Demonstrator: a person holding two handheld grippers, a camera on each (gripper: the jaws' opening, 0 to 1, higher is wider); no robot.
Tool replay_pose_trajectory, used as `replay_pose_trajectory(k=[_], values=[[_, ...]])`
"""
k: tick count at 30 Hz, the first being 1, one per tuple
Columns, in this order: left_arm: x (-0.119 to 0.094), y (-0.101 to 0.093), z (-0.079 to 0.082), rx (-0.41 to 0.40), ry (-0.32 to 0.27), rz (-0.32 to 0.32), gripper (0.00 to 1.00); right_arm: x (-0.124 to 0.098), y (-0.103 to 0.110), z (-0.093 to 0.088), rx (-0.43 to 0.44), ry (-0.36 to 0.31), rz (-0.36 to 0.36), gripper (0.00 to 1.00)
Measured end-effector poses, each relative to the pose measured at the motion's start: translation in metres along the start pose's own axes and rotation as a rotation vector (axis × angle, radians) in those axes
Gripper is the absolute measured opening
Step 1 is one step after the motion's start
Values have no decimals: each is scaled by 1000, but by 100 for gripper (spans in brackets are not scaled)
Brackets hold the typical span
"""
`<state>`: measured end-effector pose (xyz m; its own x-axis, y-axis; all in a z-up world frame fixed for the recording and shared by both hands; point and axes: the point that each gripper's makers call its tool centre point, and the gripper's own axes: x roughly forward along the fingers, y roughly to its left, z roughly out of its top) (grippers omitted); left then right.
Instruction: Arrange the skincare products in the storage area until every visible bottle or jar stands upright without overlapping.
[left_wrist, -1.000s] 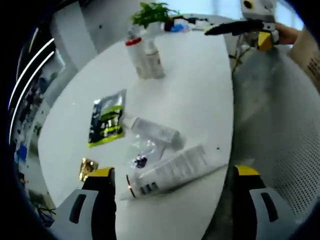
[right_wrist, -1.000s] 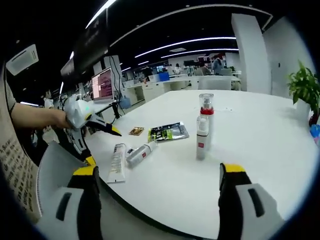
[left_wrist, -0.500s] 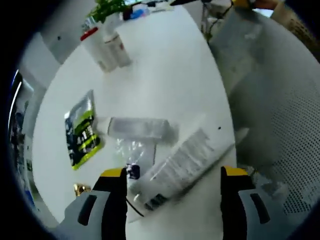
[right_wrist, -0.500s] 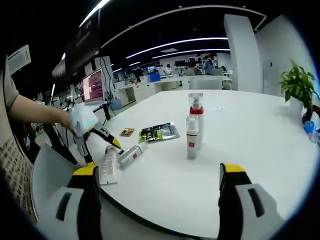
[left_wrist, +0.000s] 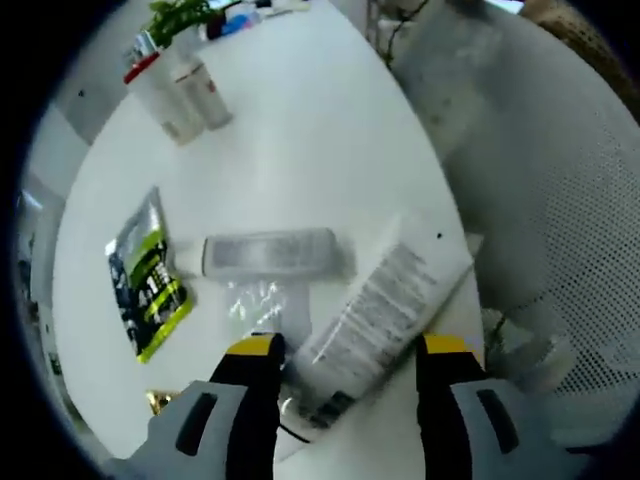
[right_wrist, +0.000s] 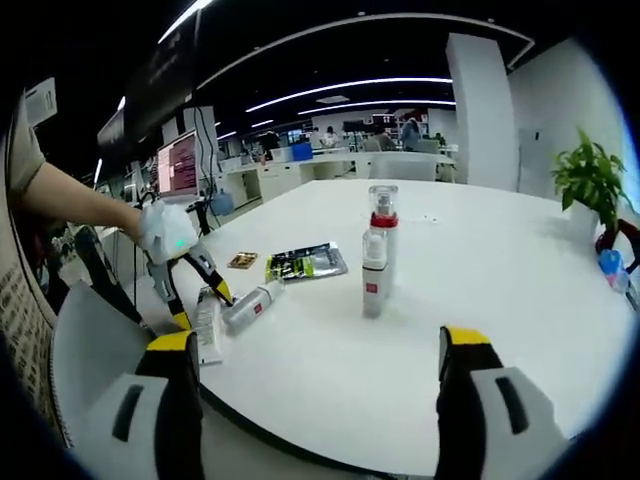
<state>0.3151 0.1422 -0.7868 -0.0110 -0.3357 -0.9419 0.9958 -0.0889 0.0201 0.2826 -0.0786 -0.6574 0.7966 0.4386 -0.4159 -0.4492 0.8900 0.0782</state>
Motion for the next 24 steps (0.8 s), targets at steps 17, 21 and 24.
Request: replay_pose_trajectory(k=[17,21,24], values=[[-6,-2,5,-101,-28,53,27,1,7,-4,-36,21,23,97],[-8,-8,6,-102,-20,51,27,1,12,-6,-50,31,41,96],[-7,-10,6,-98,-20,50,26,1,14,-7,-62,37,53,96]])
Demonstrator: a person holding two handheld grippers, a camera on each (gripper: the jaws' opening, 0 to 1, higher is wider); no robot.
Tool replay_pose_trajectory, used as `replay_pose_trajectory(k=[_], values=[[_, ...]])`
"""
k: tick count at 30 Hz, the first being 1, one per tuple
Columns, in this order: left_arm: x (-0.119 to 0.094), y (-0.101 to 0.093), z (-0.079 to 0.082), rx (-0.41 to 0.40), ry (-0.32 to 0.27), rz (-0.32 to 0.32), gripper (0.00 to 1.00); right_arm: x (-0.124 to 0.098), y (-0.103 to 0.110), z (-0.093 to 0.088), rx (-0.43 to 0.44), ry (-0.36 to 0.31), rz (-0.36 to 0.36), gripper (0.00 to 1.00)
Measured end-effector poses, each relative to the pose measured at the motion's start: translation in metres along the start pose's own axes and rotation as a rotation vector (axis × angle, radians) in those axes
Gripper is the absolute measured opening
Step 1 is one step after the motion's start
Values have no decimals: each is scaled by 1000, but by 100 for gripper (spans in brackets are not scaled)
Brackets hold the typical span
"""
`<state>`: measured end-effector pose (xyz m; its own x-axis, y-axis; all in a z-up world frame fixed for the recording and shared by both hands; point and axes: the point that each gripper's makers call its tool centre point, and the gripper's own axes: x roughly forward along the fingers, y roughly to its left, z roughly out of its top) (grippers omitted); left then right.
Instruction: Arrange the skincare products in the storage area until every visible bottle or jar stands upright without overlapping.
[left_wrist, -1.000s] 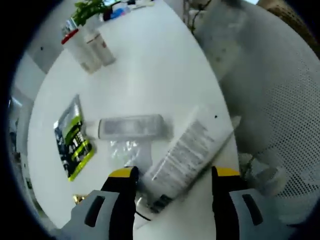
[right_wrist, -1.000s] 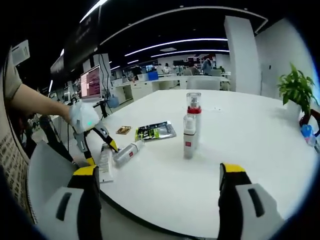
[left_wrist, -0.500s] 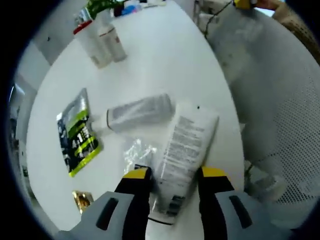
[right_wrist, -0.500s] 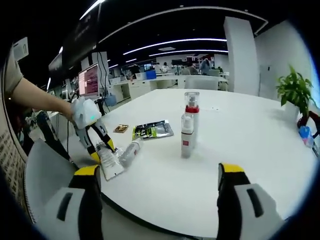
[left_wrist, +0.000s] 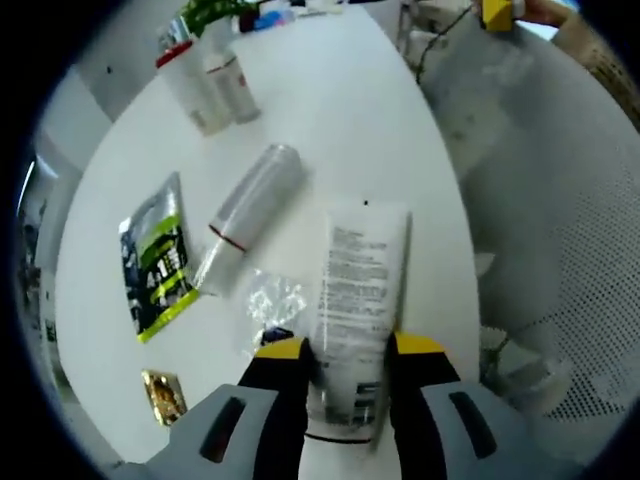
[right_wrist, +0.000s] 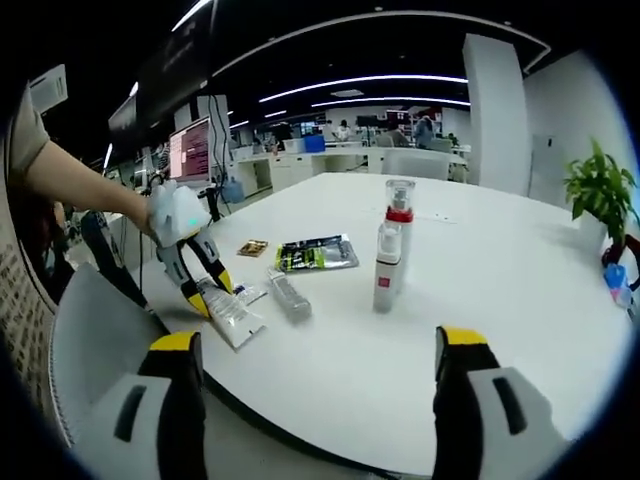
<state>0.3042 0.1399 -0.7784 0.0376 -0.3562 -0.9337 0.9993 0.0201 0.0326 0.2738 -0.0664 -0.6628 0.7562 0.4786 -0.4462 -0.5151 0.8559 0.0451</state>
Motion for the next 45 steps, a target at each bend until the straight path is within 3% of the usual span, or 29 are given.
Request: replay_pose_trajectory(k=[7,18,26,31,35,39,42,45], values=[[-4,-5,4,-60,-39,4,26,-1,5,0,-9,1,23,96],[-26,0,37,-335,-266,44,27,-1,17,-3,-54,12,83,96],[-28,-21,64,-501,-419,27,26,-1,27,-6,-87,31,134,95],[-41,-33,96,-598,-573,5,26,-1,33,-10,-108,52,172,94],[-56,-41,121,-633,-690,-11,26,-3,42,-8,-101,45,236,94],[-72,-48,140,-635,-777,-12,26,-15,63,5,-101,-20,399,93],[-85,-54,156,-659,-867,-17,26,-24,74,18,-26,-61,492,94],[-93,-59,165,-667,-919,-17,26,-29,74,32,61,-110,547,94]])
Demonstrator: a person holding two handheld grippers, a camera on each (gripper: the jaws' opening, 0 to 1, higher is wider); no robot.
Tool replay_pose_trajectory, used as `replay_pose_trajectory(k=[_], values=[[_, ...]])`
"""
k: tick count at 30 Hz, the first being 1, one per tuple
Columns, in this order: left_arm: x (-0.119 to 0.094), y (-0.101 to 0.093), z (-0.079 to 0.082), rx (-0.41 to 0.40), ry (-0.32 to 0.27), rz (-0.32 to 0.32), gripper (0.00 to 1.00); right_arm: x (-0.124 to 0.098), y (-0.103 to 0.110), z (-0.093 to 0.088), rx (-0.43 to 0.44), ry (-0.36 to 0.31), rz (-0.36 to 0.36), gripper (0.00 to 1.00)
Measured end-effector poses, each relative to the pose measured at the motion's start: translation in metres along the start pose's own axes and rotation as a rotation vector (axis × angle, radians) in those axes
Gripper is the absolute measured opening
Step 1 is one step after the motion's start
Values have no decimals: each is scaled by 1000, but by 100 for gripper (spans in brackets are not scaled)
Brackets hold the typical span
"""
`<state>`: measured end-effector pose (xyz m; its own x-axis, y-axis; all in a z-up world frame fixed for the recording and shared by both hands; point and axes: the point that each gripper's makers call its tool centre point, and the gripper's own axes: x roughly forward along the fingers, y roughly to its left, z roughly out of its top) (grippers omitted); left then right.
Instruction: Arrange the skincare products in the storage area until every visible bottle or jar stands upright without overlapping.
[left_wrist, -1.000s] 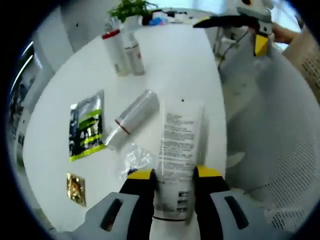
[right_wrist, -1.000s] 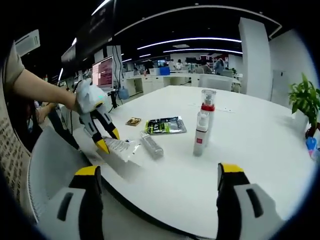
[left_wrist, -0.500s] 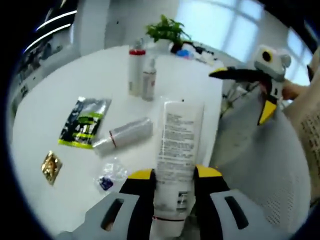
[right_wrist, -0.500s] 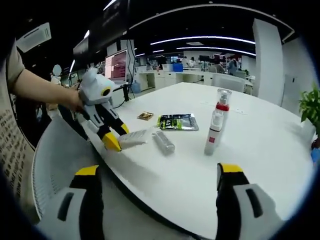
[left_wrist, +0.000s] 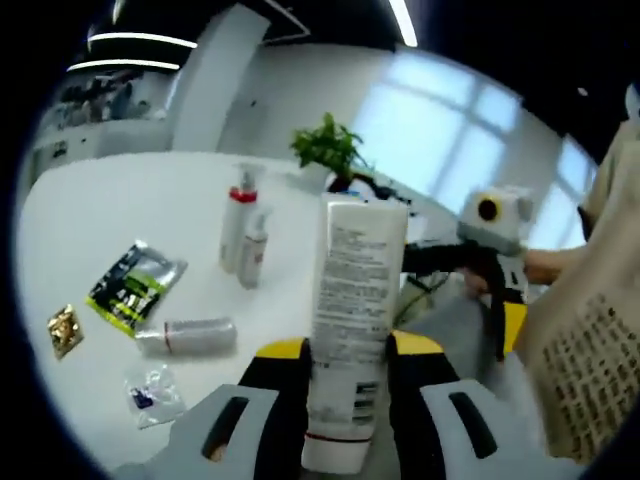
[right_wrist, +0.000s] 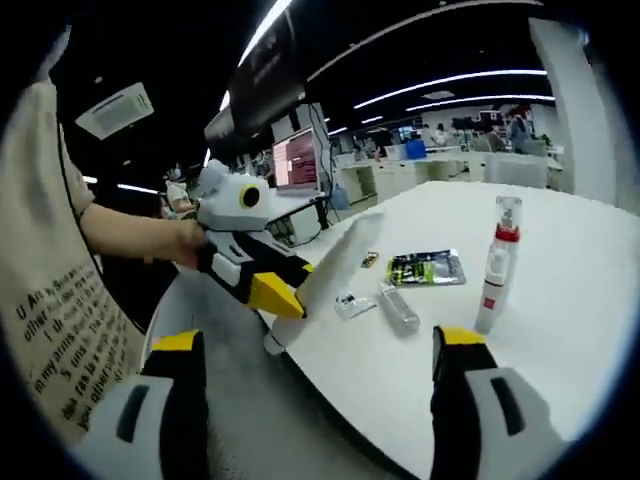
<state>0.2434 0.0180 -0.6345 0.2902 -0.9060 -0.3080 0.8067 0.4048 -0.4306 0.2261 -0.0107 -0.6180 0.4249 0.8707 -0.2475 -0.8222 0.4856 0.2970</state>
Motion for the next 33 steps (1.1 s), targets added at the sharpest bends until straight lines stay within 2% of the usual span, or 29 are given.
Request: replay_pose_trajectory(k=[2,7,12,14,20,26,29,31,33], values=[[0,-7,6,-25,-43,-12,26,-2,3,9,35,-37,41,94],[2,-24,18,-61,-119,-30,26,-2,12,16,60,-56,122,90],[6,-55,33,-82,-187,-118,26,-7,14,40,132,-166,168,89],[7,-65,39,-90,-203,-159,26,-9,16,47,142,-182,193,89],[7,-83,48,-91,-215,-246,27,-14,30,69,106,-193,288,75],[4,-95,54,-93,-215,-314,27,-14,43,84,78,-207,361,71],[4,-97,56,-94,-214,-330,27,-15,51,86,75,-207,409,59],[5,-97,57,-95,-215,-336,27,-15,54,84,88,-193,435,46],[5,-96,58,-97,-214,-341,27,-14,55,84,107,-194,442,41]])
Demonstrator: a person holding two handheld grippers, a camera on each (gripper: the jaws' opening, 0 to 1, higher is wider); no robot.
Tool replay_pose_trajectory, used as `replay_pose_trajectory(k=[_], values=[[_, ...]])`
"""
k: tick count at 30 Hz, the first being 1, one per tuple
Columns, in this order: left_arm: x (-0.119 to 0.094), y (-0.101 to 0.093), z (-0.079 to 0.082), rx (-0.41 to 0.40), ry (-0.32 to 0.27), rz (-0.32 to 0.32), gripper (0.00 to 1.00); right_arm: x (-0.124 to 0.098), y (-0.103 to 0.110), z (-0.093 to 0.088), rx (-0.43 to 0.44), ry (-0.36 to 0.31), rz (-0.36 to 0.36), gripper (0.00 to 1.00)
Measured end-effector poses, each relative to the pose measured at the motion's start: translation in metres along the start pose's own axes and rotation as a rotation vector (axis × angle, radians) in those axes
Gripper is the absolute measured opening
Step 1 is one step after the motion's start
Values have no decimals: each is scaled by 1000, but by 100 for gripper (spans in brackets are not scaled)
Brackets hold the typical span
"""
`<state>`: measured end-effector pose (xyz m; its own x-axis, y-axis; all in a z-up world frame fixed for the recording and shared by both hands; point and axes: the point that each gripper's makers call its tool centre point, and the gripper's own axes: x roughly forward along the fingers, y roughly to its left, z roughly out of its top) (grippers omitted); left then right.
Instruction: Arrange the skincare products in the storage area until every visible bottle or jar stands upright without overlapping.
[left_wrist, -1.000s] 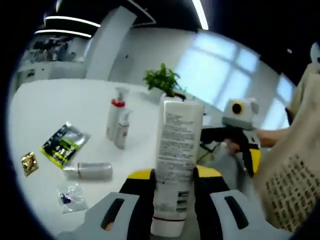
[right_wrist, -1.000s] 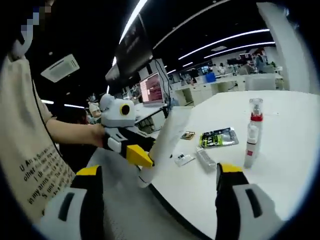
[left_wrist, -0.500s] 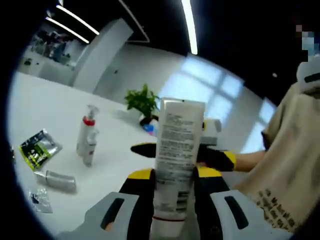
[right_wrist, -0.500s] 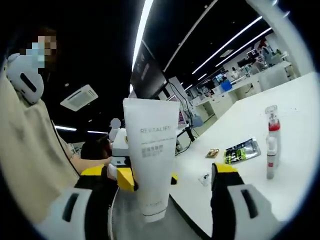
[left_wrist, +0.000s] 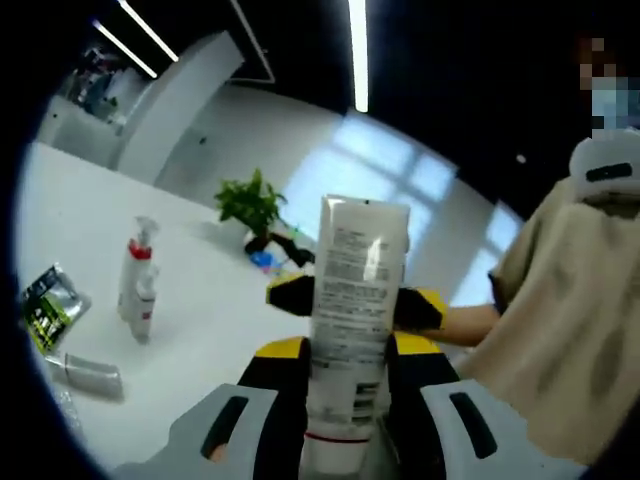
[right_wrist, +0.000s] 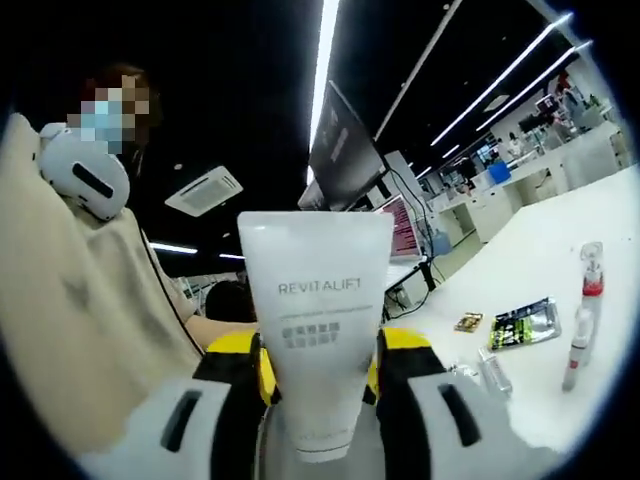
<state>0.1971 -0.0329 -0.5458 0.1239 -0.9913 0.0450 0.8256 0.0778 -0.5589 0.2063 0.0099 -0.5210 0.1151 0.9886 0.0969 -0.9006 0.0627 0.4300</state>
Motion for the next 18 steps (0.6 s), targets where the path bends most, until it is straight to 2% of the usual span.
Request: replay_pose_trajectory(k=[7,10,14,18], values=[[2,-5,0,-38,5,-51,27,0,2,5,26,-42,23,38],[2,-2,1,-59,0,-61,27,2,-3,7,59,-59,9,38],[0,6,7,-92,-16,-38,28,3,-14,12,80,-97,-39,37],[-3,8,17,-66,-32,-10,29,4,-17,19,74,-131,-80,36]])
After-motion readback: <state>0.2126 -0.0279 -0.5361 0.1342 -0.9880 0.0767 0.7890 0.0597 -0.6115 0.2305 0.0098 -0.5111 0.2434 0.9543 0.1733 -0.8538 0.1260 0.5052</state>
